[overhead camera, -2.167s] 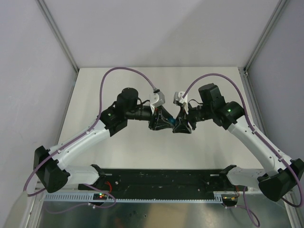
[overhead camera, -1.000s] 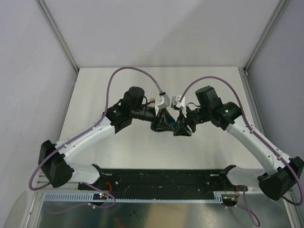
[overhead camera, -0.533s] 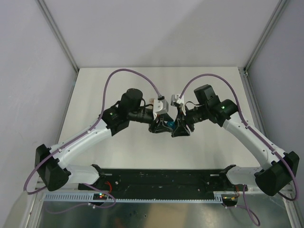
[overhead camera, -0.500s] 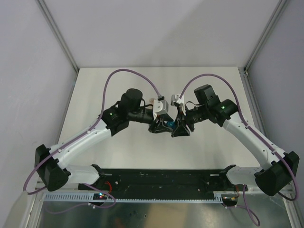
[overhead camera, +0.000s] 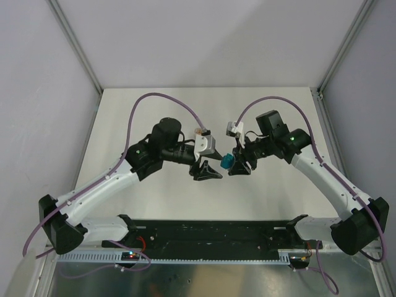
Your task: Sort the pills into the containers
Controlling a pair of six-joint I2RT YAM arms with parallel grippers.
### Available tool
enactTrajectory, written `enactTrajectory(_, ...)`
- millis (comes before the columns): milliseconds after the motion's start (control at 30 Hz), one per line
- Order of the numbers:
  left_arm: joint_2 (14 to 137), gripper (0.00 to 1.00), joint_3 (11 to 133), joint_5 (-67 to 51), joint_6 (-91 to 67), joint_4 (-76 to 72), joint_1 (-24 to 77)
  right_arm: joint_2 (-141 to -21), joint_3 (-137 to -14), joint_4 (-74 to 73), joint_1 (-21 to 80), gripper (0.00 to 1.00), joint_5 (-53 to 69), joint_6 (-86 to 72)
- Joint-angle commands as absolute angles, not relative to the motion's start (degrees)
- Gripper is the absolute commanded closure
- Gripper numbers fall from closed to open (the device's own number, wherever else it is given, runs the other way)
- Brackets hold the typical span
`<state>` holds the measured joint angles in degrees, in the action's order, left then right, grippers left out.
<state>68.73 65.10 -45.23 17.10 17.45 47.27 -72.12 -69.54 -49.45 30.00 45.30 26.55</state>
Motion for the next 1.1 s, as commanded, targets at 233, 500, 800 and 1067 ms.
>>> enactTrajectory(233, 69.9, 0.27, 68.7, -36.7, 18.7, 18.1, 48.5, -70.4, -69.7, -50.1, 31.5, 1.00, 42.6, 27.5)
enactTrajectory(500, 74.0, 0.10, 72.6, -34.0, 15.2, 17.7, 48.5, -68.7, -69.0, -50.1, 33.1, 1.00, 41.9, 28.4)
enactTrajectory(800, 76.1, 0.03, 71.7, -41.5, 14.5, 17.7, 48.4, -67.5, -68.9, -49.8, 33.1, 1.00, 41.6, 28.1)
enactTrajectory(1067, 76.1, 0.11, 71.5, -47.1, 14.4, 17.7, 48.9, -67.8, -68.9, -49.4, 32.1, 1.00, 41.3, 27.3)
